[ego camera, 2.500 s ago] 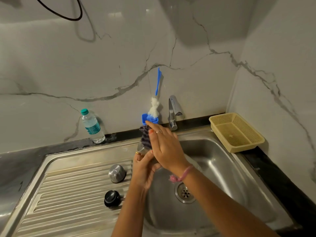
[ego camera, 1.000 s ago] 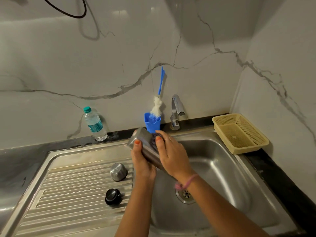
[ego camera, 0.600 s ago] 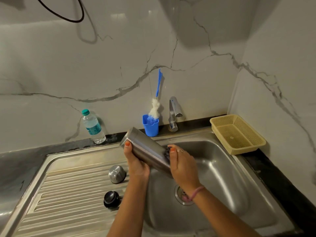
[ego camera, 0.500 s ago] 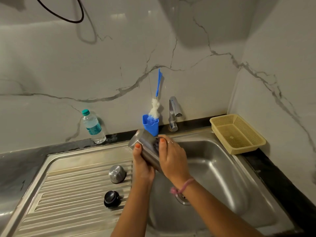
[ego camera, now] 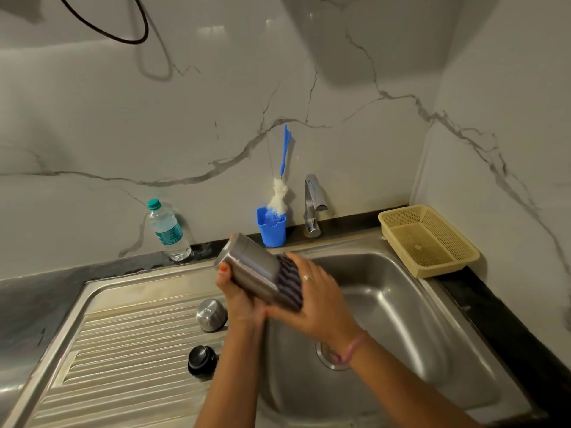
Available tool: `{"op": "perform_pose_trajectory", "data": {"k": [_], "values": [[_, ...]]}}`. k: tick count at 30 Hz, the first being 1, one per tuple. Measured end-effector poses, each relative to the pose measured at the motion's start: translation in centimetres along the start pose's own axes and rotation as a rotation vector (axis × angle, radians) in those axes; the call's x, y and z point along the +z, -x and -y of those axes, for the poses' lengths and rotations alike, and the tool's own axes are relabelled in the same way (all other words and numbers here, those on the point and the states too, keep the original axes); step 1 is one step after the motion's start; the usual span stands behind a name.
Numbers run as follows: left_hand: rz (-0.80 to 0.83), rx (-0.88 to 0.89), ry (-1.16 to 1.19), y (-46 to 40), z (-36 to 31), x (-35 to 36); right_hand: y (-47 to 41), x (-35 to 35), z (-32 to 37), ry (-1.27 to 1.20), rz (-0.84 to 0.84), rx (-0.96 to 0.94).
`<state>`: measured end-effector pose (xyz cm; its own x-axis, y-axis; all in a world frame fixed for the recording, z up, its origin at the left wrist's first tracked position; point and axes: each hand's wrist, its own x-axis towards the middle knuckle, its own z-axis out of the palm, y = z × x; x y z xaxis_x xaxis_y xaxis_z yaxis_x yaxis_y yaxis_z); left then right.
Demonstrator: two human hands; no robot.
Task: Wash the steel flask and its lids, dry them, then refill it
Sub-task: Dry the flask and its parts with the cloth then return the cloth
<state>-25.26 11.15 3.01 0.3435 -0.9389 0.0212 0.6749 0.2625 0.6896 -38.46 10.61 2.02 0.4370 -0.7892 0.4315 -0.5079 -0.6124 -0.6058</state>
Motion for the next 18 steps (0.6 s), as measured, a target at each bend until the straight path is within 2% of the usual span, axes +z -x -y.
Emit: {"op": "perform_pose_trajectory", "data": {"k": [3,5,7,10,12,15,18], "values": [[-0.019,0.033,0.057,-0.2,-0.9,0.1,2.9,-0.7,-3.1,-0.211,0.118,0.147],[0.038,0.059,0.091,-0.2,-1.0,0.4,4.0,-0.6,-4.0,-0.273,0.095,0.178],[0.009,0.051,0.096,-0.3,-0.5,0.7,4.3,-0.5,-3.8,-0.286,0.033,0.177],[-0.153,-0.005,-0.077,-0.8,-0.3,0.3,4.1,-0.6,-3.6,-0.215,-0.072,0.180],[-0.211,0.035,-0.191,-1.2,-0.1,0.0,3.8,-1.0,-4.1,-0.076,-0.127,0.170],[-0.417,0.039,-0.173,-1.3,0.0,0.5,3.6,-1.2,-4.8,0.160,-0.117,0.116],[-0.572,0.007,-0.085,-0.8,0.2,1.1,3.7,-1.1,-4.8,0.200,-0.033,0.100]]}}
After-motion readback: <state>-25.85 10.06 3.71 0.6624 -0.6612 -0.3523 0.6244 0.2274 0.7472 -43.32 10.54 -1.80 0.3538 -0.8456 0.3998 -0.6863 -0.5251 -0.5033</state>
